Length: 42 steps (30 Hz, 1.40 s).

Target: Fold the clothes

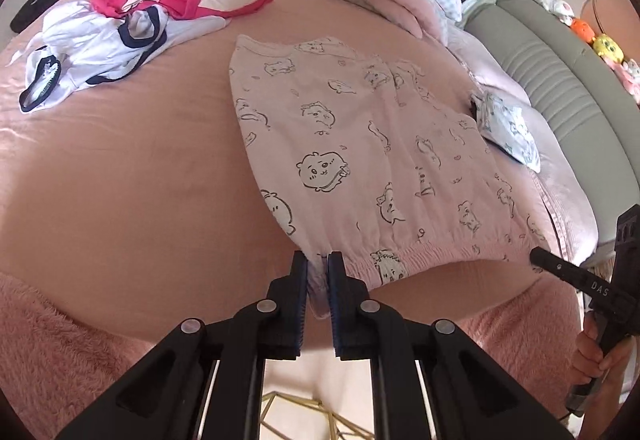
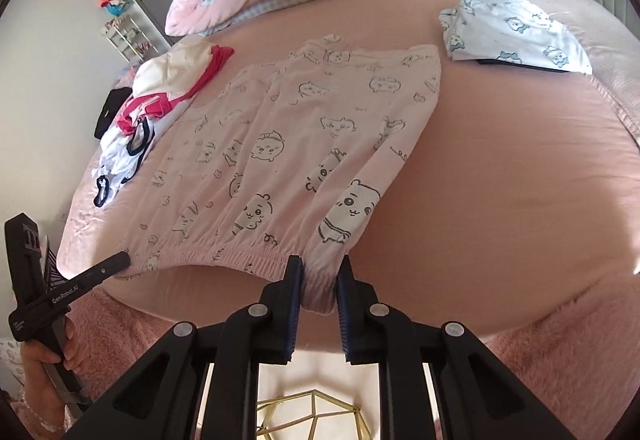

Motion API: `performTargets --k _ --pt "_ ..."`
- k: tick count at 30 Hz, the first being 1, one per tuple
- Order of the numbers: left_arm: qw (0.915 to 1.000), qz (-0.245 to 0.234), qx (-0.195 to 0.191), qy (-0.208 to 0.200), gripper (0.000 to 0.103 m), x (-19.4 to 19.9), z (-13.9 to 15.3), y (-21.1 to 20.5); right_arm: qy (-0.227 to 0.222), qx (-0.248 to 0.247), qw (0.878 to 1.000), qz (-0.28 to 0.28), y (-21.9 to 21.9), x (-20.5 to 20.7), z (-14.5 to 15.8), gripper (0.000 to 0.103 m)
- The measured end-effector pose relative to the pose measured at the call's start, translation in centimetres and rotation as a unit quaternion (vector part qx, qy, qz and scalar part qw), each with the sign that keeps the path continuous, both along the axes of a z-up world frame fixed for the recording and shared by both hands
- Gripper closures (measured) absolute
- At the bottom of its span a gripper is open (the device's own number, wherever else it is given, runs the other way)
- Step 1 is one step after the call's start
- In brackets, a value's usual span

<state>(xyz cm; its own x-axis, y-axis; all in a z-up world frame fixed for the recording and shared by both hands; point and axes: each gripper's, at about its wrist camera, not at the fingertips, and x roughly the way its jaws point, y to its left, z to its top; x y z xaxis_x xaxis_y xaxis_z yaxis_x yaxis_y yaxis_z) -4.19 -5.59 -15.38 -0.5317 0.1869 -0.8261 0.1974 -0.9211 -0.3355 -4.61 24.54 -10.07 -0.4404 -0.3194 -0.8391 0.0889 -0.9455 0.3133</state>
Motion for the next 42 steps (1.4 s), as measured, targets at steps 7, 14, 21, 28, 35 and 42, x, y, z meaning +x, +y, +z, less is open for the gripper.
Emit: performTargets --k 7,14,21,28,35,42 --pt "0.9948 -0.024 0.009 -0.098 0.093 1.0 -3.6 0.5 -0.113 0.071 0.991 0.016 -0.6 1.3 -5.9 0.083" --pt "0.9983 -0.042 -0.026 -0.03 0.091 -1.1 0.7 -3.1 -0.024 0.053 0.998 -0.003 1.9 -0.1 0.0 0.083" --pt "0.9963 -0.018 -0.082 0.017 0.091 -13.5 0.6 -8.0 0.074 0.104 0.99 0.059 -3.2 -11.7 3.5 0.083" --pt "0.9932 -0.031 -0.112 0.009 0.088 -21.9 -2.6 -9.5 0.073 0.14 0.981 0.116 -10.9 -24.0 0.8 0.083" --pt "0.9933 -0.03 -0.111 0.0 0.068 -24.7 -4.7 -12.2 0.037 0.168 0.977 0.124 -14.9 -33.0 -4.1 0.082" --pt "0.9917 -0.036 -0.121 0.019 0.068 -25.0 -5.6 -12.6 -0.002 0.192 0.971 0.142 -15.5 -35.2 -8.2 0.079"
